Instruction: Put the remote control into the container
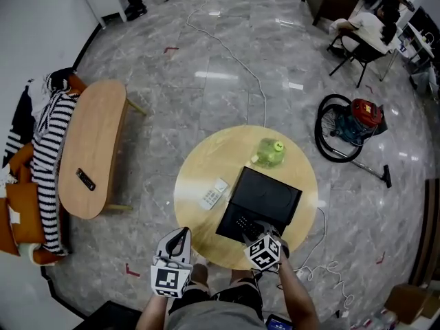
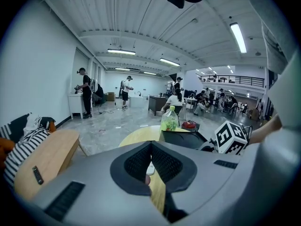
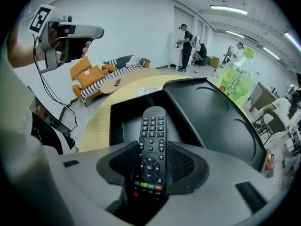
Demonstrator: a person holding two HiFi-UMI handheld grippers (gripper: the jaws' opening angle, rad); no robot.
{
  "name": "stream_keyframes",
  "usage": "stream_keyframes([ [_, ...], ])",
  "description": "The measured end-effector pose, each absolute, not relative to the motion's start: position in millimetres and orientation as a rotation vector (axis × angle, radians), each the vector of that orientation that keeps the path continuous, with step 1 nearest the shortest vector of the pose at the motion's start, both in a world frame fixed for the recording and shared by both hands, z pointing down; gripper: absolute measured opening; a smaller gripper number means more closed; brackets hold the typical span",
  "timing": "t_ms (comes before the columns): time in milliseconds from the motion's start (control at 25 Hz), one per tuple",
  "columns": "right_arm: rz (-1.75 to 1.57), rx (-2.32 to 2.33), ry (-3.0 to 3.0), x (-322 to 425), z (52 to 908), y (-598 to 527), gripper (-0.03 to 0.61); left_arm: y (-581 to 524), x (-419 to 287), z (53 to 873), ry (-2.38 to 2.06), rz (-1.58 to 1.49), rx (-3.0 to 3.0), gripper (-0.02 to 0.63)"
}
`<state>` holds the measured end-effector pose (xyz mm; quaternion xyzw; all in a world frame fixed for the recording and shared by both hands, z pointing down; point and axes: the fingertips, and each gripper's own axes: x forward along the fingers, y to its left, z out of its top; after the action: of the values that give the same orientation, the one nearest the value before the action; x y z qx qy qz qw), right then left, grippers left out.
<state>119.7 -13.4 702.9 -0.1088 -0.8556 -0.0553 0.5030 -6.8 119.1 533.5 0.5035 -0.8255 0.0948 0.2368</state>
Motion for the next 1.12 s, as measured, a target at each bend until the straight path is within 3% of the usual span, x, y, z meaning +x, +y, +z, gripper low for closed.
stream_keyframes([
  [1120, -0.092, -0.307, -2.015, 118, 735, -10, 0.215, 116, -6, 552, -2.252, 0.239, 1.339, 0.008],
])
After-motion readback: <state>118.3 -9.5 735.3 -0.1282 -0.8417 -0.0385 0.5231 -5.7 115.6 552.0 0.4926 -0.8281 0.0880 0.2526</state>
